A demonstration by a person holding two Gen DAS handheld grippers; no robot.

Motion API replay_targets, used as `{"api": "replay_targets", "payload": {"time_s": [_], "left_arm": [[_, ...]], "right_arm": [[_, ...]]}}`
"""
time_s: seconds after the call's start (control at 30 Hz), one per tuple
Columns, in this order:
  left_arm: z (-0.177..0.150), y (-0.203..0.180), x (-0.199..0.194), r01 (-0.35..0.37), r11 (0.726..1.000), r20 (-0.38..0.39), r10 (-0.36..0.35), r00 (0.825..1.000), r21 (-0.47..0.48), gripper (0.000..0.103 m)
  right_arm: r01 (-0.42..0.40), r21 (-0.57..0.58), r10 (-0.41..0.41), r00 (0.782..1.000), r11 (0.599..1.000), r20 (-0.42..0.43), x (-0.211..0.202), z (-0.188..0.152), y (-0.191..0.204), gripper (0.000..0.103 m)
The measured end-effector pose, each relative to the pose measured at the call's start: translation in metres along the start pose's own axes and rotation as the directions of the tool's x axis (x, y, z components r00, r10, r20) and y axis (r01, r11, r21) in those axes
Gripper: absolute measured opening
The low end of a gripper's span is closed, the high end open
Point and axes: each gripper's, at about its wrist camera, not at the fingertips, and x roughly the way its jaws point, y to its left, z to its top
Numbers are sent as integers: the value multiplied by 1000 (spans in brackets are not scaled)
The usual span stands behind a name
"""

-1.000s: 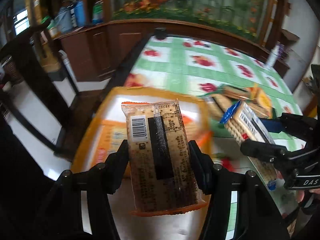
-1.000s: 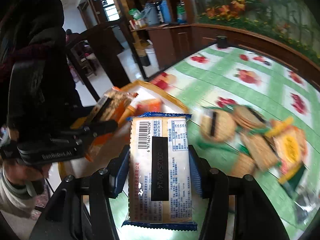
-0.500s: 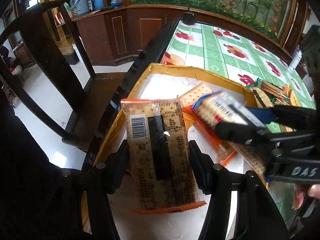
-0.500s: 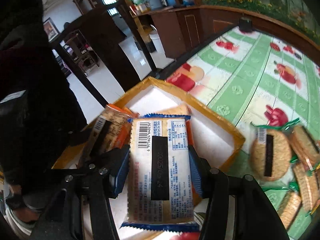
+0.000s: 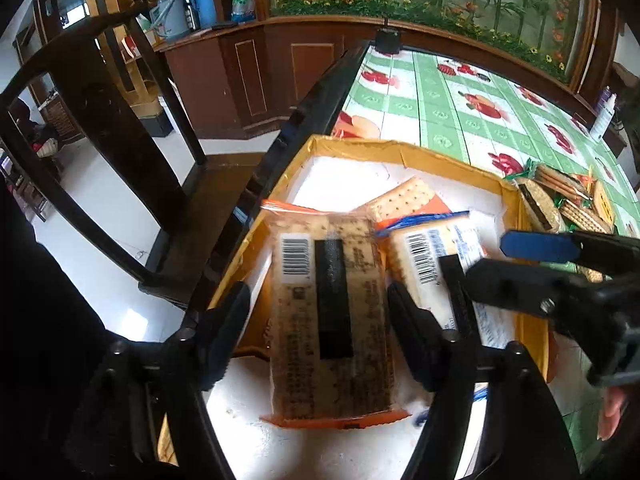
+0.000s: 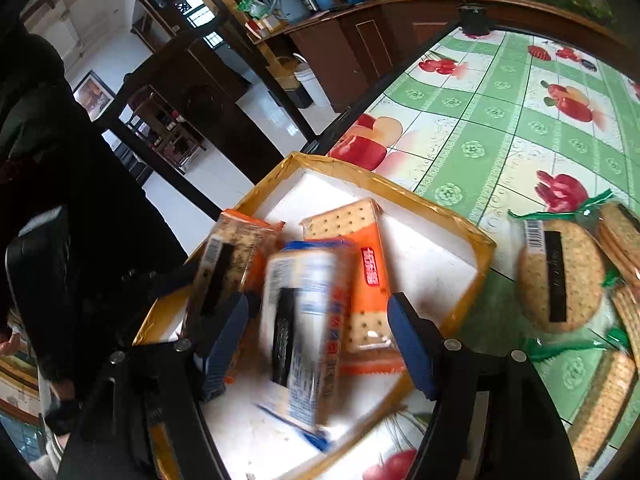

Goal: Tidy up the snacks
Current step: 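Carry both packs over the white box and open both grippers to drop them, then grasp the long green-ended cracker pack with the left gripper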

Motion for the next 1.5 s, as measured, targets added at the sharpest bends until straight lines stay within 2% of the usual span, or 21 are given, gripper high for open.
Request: {"api": "replay_targets", "payload": {"time_s": [0.17, 0.27, 0.6, 0.83, 1.03, 1.27, 1.5], "left_arm": [[1, -7, -15, -15, 1000, 43, 14, 999, 6, 83], [1, -18, -25, -21, 999, 72, 20, 997, 24, 84], [2, -71, -48, 44, 995, 129, -55, 990, 93, 85], [-1, -110, -53, 93, 990, 141, -108, 984, 110, 86], [-3, -144, -51, 123, 981, 128, -142, 982, 150, 86], [-5, -178, -49, 139, 972, 122, -164, 979, 189, 86], [-4, -198, -38, 161, 968, 86, -180, 980, 195, 86]], "right_arm": [[2, -10, -2, 999, 1000, 40, -24, -11, -1, 72], [1, 0, -1, 998, 1000, 60, -37, -16, -5, 73], [93, 23, -96, 987, 995, 132, -81, -39, -26, 76], [230, 82, -242, 947, 970, 210, -112, -59, -48, 79], [319, 121, -338, 918, 940, 209, -131, -78, -69, 80], [352, 193, -389, 897, 916, 210, -157, -101, -101, 80], [367, 260, -419, 888, 893, 186, -174, -120, -129, 80]]}}
